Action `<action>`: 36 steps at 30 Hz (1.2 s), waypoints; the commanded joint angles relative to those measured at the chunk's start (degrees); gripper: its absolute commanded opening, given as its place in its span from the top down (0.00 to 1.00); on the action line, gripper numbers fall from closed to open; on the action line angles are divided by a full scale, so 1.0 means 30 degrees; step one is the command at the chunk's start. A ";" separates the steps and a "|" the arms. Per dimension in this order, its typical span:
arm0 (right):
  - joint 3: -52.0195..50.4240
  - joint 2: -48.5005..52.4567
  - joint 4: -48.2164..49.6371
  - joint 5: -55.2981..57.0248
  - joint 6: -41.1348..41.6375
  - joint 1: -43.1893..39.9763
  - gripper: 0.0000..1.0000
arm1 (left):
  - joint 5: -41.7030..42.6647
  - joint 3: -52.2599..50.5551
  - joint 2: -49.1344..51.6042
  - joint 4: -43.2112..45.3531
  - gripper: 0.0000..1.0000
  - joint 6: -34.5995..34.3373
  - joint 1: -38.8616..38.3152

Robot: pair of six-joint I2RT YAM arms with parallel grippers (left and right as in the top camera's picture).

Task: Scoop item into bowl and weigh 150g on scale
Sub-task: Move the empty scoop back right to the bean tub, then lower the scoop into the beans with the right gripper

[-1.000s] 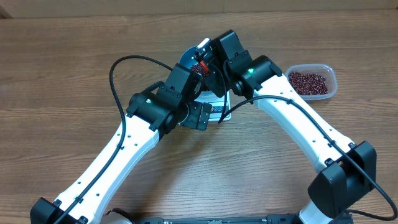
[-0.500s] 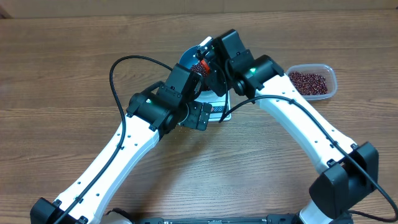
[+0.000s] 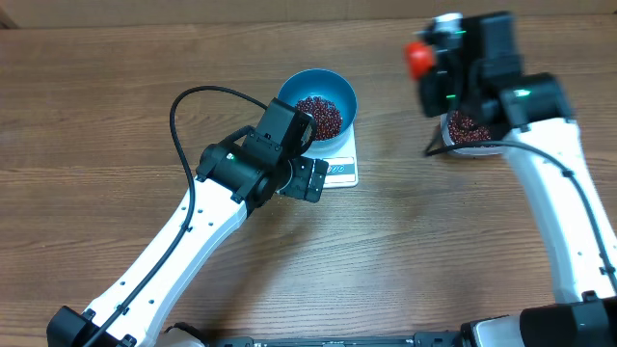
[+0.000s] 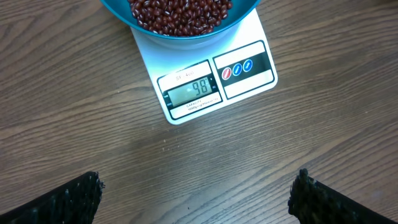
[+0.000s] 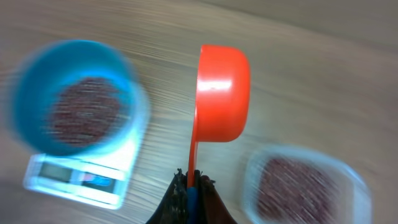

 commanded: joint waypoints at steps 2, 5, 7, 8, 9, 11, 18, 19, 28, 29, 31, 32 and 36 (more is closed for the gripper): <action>0.0015 -0.0277 -0.0998 0.3592 0.0612 -0.2164 0.96 | -0.0182 -0.0117 -0.0160 0.0036 0.01 0.0277 0.0015; -0.0605 -0.0240 -0.1224 0.4342 0.0597 -0.3344 0.96 | -0.0189 -0.0117 -0.0160 0.0036 0.01 0.0277 0.0015; -0.1173 -0.0219 -0.1195 0.4386 0.0437 -0.3898 0.96 | -0.0189 -0.0117 -0.0160 0.0036 0.01 0.0277 0.0015; -0.1545 -0.0197 -0.1107 0.4379 0.0087 -0.4080 0.96 | -0.0189 -0.0117 -0.0160 0.0036 0.01 0.0277 0.0015; -0.1851 -0.0160 -0.1049 0.4386 -0.0160 -0.4182 0.96 | -0.0189 -0.0117 -0.0160 0.0036 0.01 0.0277 0.0015; -0.2404 0.0066 -0.0794 0.4430 -0.0488 -0.4218 0.96 | -0.0189 -0.0117 -0.0160 0.0036 0.00 0.0277 0.0015; -0.3024 0.2098 -0.0364 0.4437 -0.0612 -0.4197 0.96 | -0.0189 -0.0117 -0.0160 0.0036 0.01 0.0277 0.0015; -0.3024 0.2492 -0.0379 0.4437 -0.0612 -0.4204 0.96 | -0.0189 -0.0117 -0.0160 0.0036 0.01 0.0277 0.0015; -0.3024 0.4721 -0.0532 0.4102 -0.0576 -0.4197 0.96 | -0.0189 -0.0117 -0.0160 0.0036 0.01 0.0277 0.0015; -0.3024 0.4830 -0.0539 0.3883 -0.0590 -0.4197 0.96 | -0.0189 -0.0117 -0.0160 0.0036 0.01 0.0277 0.0015; -0.3024 0.5115 -0.0605 0.3373 -0.0605 -0.4197 0.96 | -0.0189 -0.0117 -0.0160 0.0036 0.01 0.0277 0.0015; -0.3024 0.5217 -0.0656 0.3155 -0.0605 -0.4197 0.96 | -0.0189 -0.0117 -0.0160 0.0036 0.00 0.0277 0.0015; -0.3024 0.5319 -0.0838 0.1705 -0.0619 -0.4204 0.97 | -0.0189 -0.0117 -0.0160 0.0036 0.01 0.0277 0.0015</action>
